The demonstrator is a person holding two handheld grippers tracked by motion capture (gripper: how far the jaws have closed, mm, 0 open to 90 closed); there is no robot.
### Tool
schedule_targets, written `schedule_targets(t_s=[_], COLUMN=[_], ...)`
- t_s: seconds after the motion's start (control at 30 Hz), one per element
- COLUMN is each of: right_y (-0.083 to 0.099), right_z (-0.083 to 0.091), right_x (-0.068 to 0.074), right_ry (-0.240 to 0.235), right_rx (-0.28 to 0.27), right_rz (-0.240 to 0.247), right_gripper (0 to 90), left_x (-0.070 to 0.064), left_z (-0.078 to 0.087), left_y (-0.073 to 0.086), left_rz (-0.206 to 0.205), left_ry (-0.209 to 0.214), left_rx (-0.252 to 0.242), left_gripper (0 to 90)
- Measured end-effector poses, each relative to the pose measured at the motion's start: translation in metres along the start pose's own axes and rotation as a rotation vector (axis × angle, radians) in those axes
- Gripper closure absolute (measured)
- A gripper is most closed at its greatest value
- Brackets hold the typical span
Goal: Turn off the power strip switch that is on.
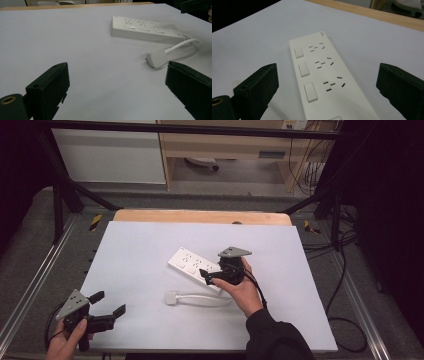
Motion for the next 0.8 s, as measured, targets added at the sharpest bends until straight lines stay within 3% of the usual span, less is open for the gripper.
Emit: schedule_targets(t_s=[0.8], right_y=[-0.007], right_z=[0.052], right_x=[-0.039], right_ry=[0.058], right_rx=[-0.116], right_rz=[-0.044], right_gripper=[2.5], left_x=[0.000], left_z=[0.000], left_y=[0.001], left_rz=[0.005], left_ry=[0.001], left_rx=[0.000], left_gripper=[5.3])
Point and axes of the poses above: each handheld gripper's, and its own axes: z roughly backward along the jaws, y roughly out of its underside, x roughly to its left, the point moved 9 cm from there along -z, roughly forward along the jaws, and after that the axes turned 11 degrees about x, right-handed, at the moved point
